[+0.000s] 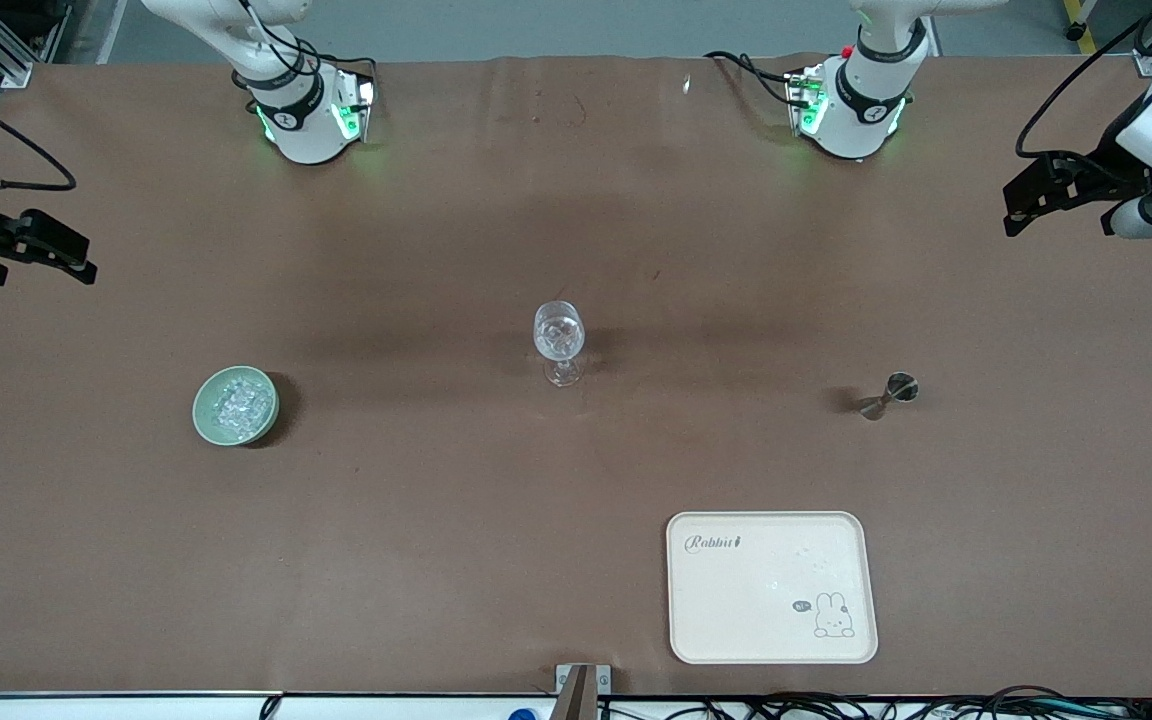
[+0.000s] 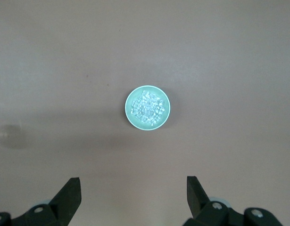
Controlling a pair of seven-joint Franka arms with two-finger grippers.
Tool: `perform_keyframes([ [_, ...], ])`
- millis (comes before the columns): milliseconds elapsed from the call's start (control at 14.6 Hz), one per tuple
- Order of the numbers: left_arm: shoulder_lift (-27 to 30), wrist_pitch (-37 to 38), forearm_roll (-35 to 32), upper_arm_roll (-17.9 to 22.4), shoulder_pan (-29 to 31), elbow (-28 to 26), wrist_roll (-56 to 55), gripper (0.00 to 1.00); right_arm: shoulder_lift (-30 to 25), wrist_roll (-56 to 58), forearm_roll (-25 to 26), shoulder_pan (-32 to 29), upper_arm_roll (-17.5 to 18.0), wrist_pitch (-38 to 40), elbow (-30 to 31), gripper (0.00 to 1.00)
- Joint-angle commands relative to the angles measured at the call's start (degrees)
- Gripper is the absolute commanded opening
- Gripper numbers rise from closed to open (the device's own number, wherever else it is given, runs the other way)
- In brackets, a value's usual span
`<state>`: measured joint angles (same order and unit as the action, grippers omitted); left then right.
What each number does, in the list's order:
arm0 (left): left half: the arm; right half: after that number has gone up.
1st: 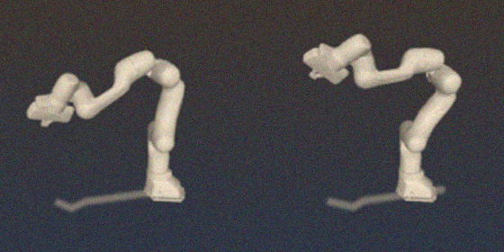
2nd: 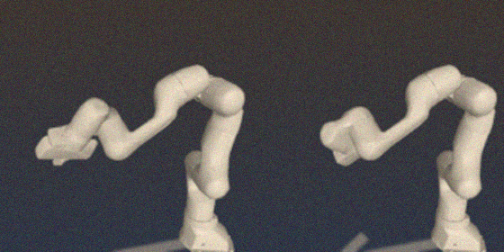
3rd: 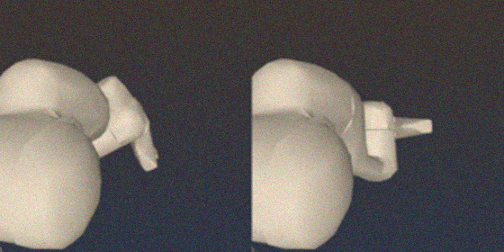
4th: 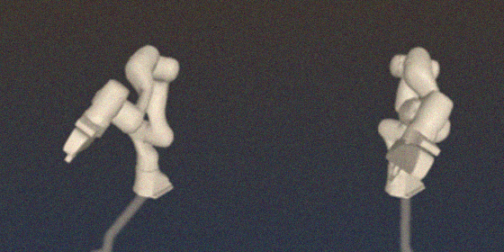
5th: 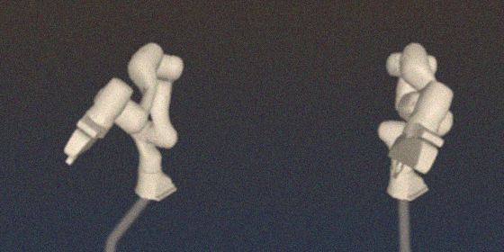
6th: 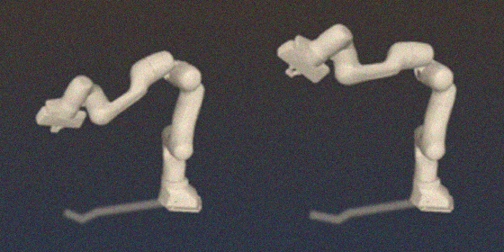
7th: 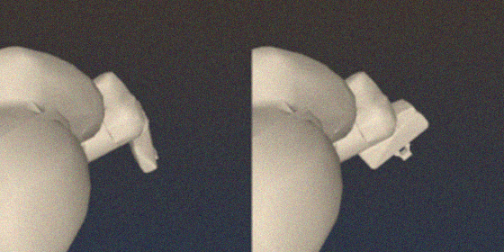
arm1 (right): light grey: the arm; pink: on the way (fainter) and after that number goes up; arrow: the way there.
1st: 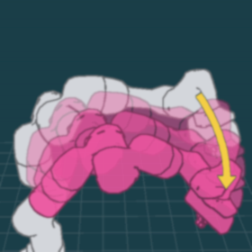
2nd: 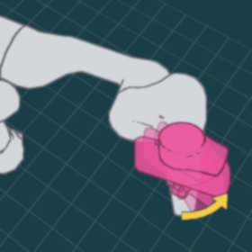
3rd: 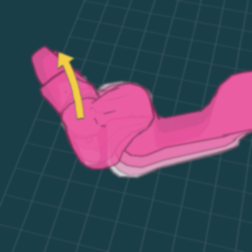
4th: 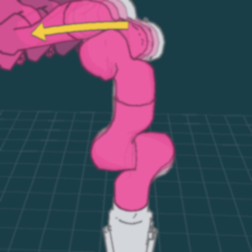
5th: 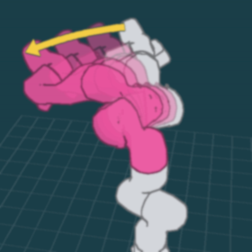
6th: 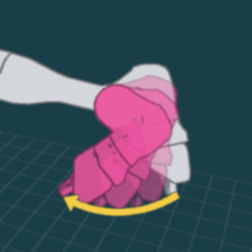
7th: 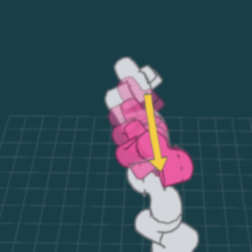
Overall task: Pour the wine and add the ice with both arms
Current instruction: 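Reach the right gripper to the green bowl while the left gripper reaches the jigger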
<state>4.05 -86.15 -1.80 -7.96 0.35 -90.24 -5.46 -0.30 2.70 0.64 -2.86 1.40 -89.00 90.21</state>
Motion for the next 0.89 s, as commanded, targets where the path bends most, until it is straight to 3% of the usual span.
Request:
perform_keyframes([
  [0,0.25,1.07,0.66,0.14,0.53,0.77,0.45,1.0,-0.76,0.47,-0.73,2.41,-2.27,0.84,0.84,0.99],
  [137,-0.09,1.07,1.01,0.05,2.71,1.82,0.36,1.0,-0.76,0.55,-0.82,1.99,-2.28,0.49,0.84,0.99],
  [411,-6.15,0.98,0.13,0.14,3.78,5.51,3.25,1.0,-0.76,0.55,-0.82,2.07,-2.28,-0.39,0.93,1.0],
  [822,-14.14,-0.07,4.85,0.05,12.81,5.34,2.22,1.0,-0.76,0.55,-0.99,2.51,-2.02,-2.14,2.33,1.0],
])
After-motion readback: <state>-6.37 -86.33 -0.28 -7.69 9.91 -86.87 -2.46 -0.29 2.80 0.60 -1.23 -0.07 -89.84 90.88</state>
